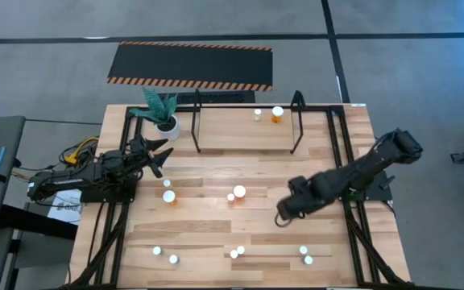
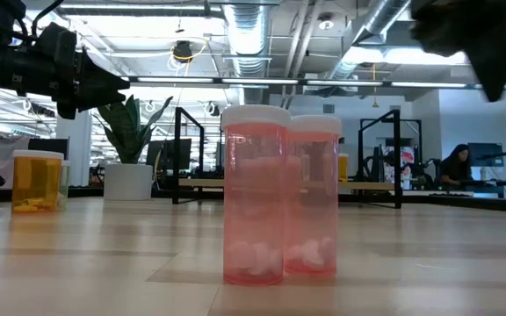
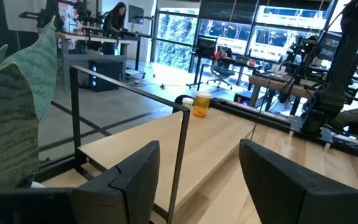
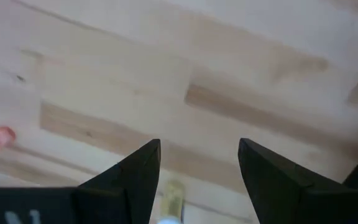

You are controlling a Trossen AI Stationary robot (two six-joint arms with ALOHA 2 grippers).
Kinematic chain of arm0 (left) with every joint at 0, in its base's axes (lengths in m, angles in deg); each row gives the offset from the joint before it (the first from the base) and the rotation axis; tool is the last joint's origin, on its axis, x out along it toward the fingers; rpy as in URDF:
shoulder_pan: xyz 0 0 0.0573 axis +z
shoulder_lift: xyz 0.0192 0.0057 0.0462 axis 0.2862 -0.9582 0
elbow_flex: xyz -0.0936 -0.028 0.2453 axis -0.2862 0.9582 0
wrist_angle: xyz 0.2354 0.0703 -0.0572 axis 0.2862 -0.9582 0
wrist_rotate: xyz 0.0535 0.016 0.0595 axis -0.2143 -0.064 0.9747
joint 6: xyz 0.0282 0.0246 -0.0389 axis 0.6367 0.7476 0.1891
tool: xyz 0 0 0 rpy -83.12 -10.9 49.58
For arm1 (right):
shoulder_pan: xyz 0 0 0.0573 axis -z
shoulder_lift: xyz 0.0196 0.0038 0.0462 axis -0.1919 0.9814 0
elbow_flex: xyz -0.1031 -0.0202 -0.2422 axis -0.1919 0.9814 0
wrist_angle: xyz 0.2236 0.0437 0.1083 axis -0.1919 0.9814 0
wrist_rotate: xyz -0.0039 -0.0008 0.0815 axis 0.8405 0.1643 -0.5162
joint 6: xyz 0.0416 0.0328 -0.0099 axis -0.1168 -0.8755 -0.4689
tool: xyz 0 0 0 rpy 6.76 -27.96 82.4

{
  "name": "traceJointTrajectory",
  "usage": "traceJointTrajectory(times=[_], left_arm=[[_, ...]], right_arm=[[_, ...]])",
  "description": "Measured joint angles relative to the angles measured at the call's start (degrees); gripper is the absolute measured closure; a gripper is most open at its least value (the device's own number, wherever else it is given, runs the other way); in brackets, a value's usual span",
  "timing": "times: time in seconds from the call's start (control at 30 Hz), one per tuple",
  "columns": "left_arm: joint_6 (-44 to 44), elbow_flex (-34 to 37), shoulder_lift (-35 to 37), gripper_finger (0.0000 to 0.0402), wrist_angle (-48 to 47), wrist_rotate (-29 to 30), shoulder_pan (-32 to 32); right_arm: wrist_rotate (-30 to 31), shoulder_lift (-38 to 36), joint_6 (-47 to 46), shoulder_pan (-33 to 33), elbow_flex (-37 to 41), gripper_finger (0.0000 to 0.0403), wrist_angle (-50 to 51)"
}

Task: Pick and place medicine bottles onto shelf by color
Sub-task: Move the blue pill bottle to the top of the table

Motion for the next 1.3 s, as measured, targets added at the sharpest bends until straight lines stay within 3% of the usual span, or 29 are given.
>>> traceJointTrajectory(times=[0.6, 1.3], left_arm=[[0.02, 0.01, -0.02, 0.0193, 0.0, 0.02, 0.01], [0.0, 0.02, -0.04, 0.0193, 0.01, 0.02, -0.01]], right_arm=[[0.13, 6.63, -13.32, -19.74, 0.0, 0.0166, -8.54], [1.42, 10.95, -13.09, -23.29, -0.07, 0.0166, -16.47]])
